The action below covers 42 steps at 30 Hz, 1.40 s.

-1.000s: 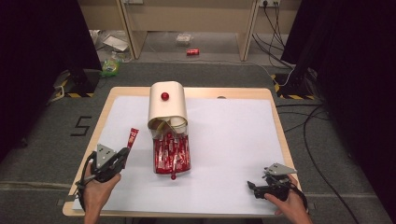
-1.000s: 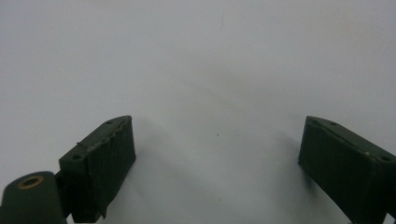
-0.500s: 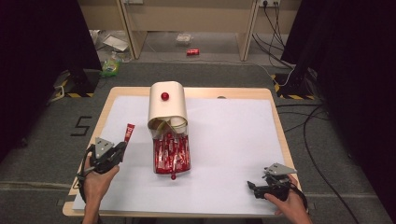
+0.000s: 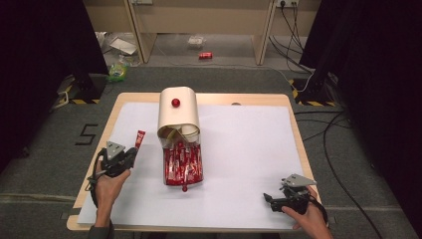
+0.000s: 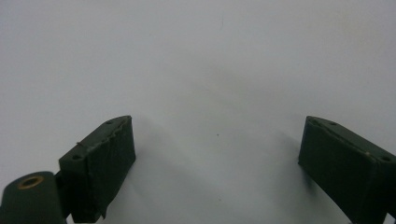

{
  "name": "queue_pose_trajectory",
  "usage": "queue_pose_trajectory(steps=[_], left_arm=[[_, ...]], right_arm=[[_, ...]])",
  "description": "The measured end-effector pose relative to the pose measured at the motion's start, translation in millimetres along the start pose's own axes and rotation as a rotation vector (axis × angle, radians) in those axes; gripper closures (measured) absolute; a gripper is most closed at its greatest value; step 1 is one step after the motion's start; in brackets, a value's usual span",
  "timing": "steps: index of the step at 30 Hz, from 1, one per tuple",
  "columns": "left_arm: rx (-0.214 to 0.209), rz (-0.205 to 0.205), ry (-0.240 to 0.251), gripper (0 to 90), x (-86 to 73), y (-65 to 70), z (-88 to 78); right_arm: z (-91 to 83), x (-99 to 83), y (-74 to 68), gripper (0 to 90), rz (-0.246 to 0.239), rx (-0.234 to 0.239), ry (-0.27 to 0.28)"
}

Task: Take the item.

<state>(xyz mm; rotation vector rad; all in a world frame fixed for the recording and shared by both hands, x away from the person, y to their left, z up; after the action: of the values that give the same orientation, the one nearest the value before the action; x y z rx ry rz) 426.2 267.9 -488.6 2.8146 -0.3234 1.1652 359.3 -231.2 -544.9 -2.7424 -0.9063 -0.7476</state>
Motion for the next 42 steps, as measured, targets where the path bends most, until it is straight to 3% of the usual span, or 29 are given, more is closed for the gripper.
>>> queue_pose_trajectory(steps=[6, 13, 36, 38, 42], left_arm=[[0.006, -0.006, -0.004, 86.5, 1.1, -3.6, 5.2], [0.006, -0.024, -0.049, 86.4, -10.2, -10.4, 22.3], [0.000, -0.035, -0.114, 84.8, -23.3, -8.1, 42.4], [-0.005, -0.047, -0.109, 81.6, -22.9, -8.6, 42.4], [-0.026, -0.095, -0.077, 62.1, -20.9, -8.2, 38.7]], right_arm=[[0.0, 0.0, 0.0, 11.1, 0.001, 0.000, 0.000], [0.0, 0.0, -0.1, 11.1, 0.001, 0.000, 0.001], [0.0, 0.0, -0.1, 11.2, 0.001, 0.000, 0.001], [0.0, 0.0, -0.1, 11.2, 0.001, 0.000, 0.001], [0.0, 0.0, -0.1, 11.2, 0.001, 0.000, 0.001]])
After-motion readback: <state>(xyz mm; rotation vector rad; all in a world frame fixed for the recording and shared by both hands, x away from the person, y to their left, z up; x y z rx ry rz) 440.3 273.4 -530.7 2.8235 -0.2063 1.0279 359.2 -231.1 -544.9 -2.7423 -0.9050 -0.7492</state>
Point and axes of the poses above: each handheld gripper's, and its own axes: z roughly forward along the jaws, x roughly out of its top, y roughly to its right, the point moved 7 cm from there along z, roughly forward along the jaws, and after that the axes turned 15 degrees about -y, right-handed, at the moved point
